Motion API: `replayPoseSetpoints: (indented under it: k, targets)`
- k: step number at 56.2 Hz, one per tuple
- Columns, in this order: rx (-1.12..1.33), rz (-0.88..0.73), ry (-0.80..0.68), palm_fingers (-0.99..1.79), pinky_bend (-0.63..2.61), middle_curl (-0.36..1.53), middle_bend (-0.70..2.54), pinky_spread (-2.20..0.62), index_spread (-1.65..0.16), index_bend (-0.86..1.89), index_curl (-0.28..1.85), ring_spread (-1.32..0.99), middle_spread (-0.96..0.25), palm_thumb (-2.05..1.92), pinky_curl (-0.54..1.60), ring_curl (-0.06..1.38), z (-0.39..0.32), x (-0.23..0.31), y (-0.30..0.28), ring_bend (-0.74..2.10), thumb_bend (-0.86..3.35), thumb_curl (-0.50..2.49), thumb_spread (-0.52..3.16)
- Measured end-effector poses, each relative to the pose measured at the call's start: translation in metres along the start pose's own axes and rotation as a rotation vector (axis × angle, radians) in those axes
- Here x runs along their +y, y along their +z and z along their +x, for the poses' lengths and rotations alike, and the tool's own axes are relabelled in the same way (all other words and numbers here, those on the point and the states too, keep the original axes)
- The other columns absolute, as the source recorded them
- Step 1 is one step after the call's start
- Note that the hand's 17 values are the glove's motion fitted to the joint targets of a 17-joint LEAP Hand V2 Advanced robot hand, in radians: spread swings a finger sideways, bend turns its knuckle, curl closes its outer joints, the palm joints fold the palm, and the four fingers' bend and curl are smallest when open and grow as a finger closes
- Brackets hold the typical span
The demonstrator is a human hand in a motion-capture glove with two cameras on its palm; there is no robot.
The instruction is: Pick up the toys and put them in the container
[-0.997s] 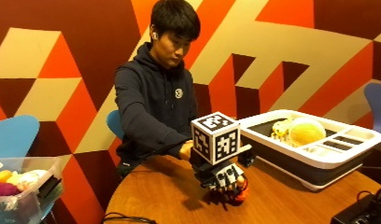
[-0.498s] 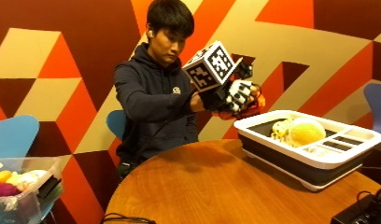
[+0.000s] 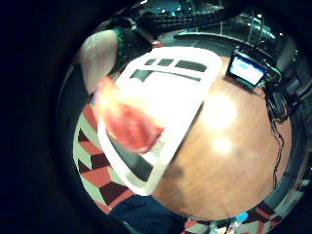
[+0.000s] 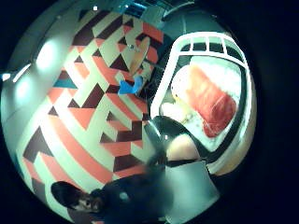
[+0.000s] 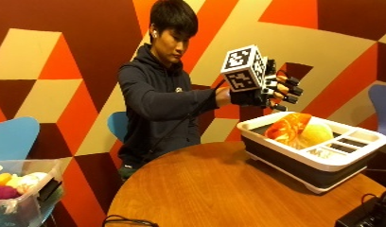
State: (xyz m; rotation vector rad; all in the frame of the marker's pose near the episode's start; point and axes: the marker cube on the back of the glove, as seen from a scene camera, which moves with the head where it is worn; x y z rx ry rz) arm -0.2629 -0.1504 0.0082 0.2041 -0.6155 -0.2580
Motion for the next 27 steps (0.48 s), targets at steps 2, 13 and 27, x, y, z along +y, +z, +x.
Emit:
replayPoseSetpoints:
  k: [2, 13, 27]
  targets:
    - [0.002, 0.016, 0.002, -0.33, 1.09, 0.62, 0.53, -0.09, -0.17, 0.49, 0.18, -0.14, -0.05, 0.21, 0.47, 0.42, 0.003, 0.002, -0.009, 0.80, -0.05, 0.85, 0.94]
    - [0.125, 0.106, 0.018, -0.13, 0.88, 0.53, 0.36, 0.01, -0.16, 0.41, 0.23, -0.06, 0.00, 0.14, 0.38, 0.32, 0.029, 0.026, -0.068, 0.57, -0.02, 0.65, 1.17]
    - [0.277, 0.086, 0.072, -0.02, 0.74, 0.49, 0.32, 0.04, -0.16, 0.39, 0.30, -0.03, 0.01, 0.12, 0.33, 0.28, 0.092, 0.085, -0.099, 0.46, -0.02, 0.51, 1.29]
